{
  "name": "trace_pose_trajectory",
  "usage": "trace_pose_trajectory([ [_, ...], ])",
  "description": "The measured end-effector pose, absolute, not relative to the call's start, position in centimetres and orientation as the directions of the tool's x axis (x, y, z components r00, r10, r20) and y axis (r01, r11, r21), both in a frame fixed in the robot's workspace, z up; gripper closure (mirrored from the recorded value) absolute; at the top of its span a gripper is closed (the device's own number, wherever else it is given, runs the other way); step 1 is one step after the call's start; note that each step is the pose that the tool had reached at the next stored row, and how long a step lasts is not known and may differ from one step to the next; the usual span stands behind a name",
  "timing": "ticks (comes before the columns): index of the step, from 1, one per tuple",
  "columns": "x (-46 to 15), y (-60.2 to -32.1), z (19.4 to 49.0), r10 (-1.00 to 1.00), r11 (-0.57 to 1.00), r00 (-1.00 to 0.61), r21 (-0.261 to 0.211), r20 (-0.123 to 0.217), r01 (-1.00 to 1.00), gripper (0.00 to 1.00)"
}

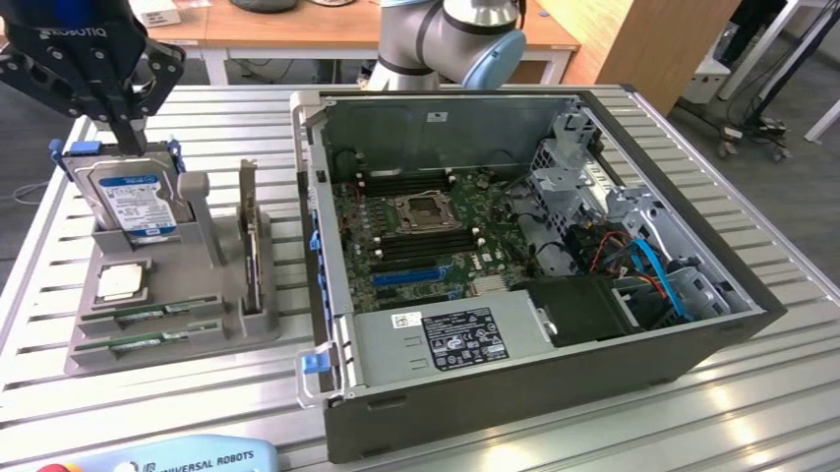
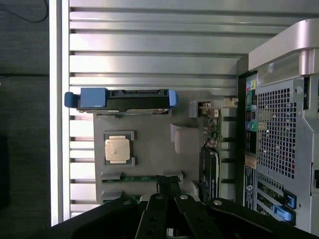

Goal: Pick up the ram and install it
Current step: 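Reach for the ram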

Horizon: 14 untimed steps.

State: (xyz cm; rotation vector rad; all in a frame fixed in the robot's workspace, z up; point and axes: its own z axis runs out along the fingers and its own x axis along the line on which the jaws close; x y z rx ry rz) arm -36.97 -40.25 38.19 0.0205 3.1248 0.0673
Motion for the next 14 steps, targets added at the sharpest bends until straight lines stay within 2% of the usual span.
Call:
trace_pose_trajectory([
  [14,-37.0,-41.8,38.2,0.013,0.999,-1.000,0.043,-0.016,0.013,0.90],
])
